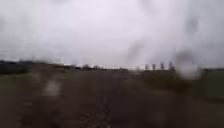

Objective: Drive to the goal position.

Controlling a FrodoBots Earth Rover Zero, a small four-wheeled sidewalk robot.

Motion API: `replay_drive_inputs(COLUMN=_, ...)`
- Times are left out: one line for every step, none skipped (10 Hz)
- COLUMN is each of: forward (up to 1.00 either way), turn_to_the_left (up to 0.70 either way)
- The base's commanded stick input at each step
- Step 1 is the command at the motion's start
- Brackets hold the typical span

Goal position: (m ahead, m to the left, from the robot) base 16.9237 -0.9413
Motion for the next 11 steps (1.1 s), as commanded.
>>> replay_drive_inputs(forward=1.00, turn_to_the_left=0.00)
replay_drive_inputs(forward=1.00, turn_to_the_left=0.00)
replay_drive_inputs(forward=1.00, turn_to_the_left=0.00)
replay_drive_inputs(forward=1.00, turn_to_the_left=0.00)
replay_drive_inputs(forward=1.00, turn_to_the_left=0.00)
replay_drive_inputs(forward=1.00, turn_to_the_left=0.39)
replay_drive_inputs(forward=1.00, turn_to_the_left=0.40)
replay_drive_inputs(forward=1.00, turn_to_the_left=0.40)
replay_drive_inputs(forward=1.00, turn_to_the_left=0.40)
replay_drive_inputs(forward=1.00, turn_to_the_left=0.36)
replay_drive_inputs(forward=1.00, turn_to_the_left=0.29)
